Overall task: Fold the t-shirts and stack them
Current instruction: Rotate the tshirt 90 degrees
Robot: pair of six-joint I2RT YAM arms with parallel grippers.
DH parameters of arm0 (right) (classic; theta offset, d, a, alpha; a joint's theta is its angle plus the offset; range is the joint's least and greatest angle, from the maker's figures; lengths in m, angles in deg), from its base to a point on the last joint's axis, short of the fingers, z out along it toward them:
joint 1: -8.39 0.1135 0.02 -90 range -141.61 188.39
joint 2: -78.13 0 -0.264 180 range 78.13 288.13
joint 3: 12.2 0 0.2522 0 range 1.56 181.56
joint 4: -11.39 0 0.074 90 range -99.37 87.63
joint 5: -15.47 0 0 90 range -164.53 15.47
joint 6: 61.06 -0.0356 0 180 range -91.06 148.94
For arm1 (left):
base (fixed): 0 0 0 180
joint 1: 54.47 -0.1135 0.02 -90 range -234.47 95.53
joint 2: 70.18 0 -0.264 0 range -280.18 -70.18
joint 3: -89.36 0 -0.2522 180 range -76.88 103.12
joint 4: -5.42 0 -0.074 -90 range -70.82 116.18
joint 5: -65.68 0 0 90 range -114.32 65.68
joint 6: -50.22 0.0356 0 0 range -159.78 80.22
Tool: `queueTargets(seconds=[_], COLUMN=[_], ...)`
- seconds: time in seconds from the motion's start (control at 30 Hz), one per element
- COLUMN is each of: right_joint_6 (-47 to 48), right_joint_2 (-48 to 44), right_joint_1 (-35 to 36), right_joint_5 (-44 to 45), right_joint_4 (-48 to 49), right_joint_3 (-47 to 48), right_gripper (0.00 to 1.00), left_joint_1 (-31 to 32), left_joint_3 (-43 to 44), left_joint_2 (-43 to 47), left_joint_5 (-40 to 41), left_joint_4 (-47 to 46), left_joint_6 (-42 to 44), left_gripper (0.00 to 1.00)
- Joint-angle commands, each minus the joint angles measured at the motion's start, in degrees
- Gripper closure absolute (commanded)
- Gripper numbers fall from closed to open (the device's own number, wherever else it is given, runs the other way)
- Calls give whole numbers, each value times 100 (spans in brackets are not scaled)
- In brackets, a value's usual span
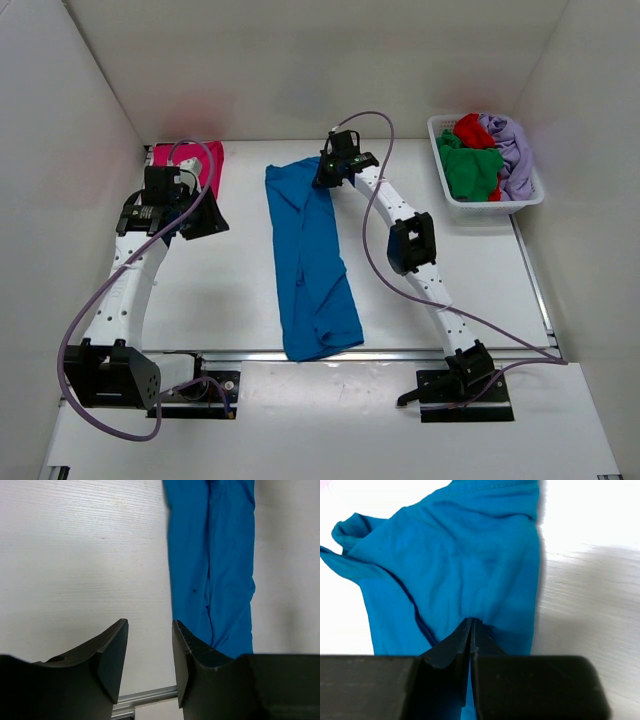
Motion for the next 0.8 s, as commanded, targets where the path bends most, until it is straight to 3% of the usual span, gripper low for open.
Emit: queueTargets(seconds=[0.0, 0.3, 0.47, 0.57, 0.67, 0.77], right_joint_6=[-166, -96, 525, 1097, 1459, 1696], right_joint_2=[-164, -296, -532, -1032, -1639, -2665], right_joint_1=[-187, -548, -514, -382, -302, -241], right_joint_5=[597, 711, 578, 614, 544, 807], right_joint_4=[-540, -672, -593, -593, -776, -1566], right_joint_3=[38, 12, 47, 46, 21, -442], right_gripper=[98, 98, 94, 83, 60, 46], left_joint_1=[20, 134, 178, 265, 344, 450], left_joint_3=[-80, -555, -1152, -1399, -1574, -1793], left_joint_2=[50, 111, 278, 436, 577, 603], left_joint_5=[-149, -324, -421, -526, -579, -755], left_joint_4=[-16, -314, -648, -912, -930, -756], left_joint_6=[26, -44, -70, -132, -97, 78], left_gripper=[48, 48, 44, 43, 42, 42])
